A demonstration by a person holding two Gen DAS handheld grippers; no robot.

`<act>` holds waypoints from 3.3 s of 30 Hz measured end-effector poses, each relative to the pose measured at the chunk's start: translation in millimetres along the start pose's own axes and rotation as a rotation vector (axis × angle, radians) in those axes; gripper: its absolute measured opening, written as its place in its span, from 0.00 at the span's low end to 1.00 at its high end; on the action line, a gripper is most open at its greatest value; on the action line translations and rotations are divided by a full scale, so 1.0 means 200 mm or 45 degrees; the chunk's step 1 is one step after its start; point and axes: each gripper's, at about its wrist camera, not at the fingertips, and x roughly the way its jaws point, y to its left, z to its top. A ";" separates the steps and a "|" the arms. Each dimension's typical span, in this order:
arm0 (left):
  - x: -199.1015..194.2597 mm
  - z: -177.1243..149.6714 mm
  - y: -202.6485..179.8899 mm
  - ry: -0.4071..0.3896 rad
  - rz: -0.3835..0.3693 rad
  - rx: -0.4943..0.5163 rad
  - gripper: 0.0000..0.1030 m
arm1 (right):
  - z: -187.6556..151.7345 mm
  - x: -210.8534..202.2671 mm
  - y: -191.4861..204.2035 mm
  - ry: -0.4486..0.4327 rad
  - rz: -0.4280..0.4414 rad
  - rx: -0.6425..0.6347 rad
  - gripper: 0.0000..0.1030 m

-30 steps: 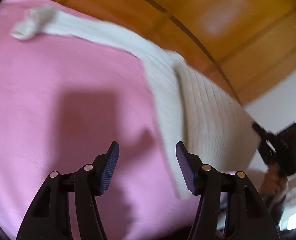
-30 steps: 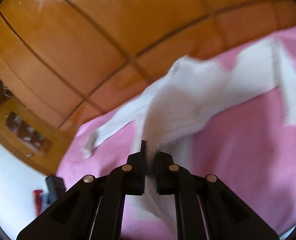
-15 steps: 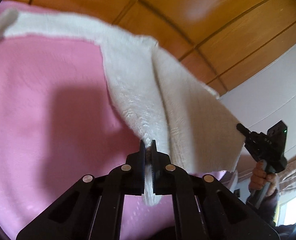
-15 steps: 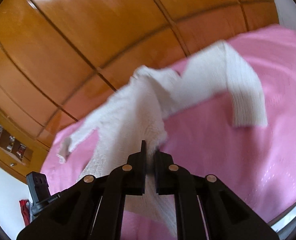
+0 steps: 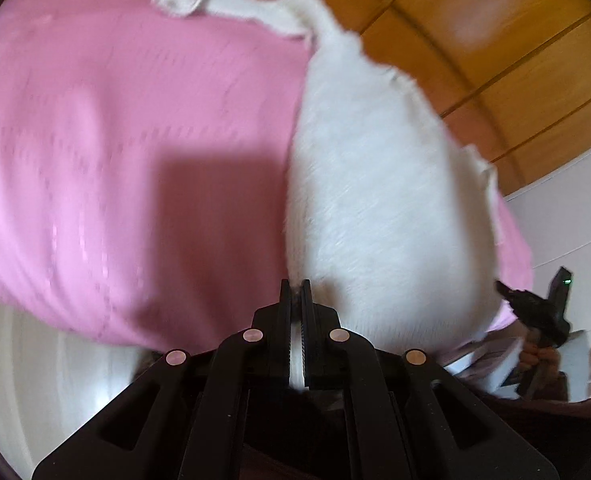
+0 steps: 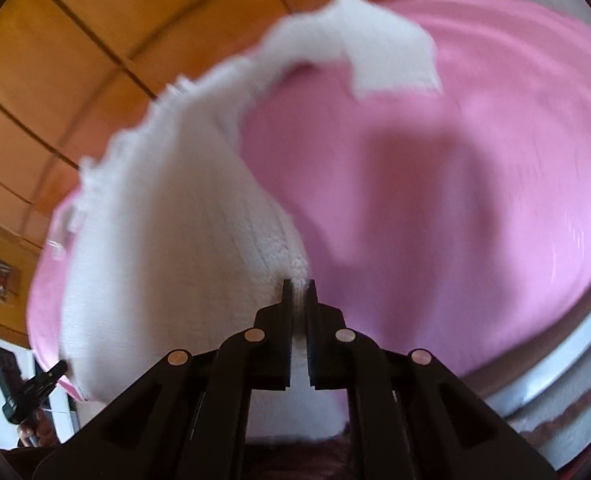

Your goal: Fold small clothes

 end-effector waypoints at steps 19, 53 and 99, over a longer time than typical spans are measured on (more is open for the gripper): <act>-0.27 0.73 0.49 -0.497 0.360 -0.394 0.62 | -0.01 0.23 0.88 -0.006 0.197 -0.437 0.53; -0.57 1.23 1.20 -0.512 0.873 -0.635 0.09 | -0.03 0.50 1.10 0.018 0.116 -0.577 0.74; 0.42 0.39 -0.57 -0.141 0.304 0.412 0.83 | 0.98 -0.30 -0.27 -0.687 -0.733 -0.094 0.06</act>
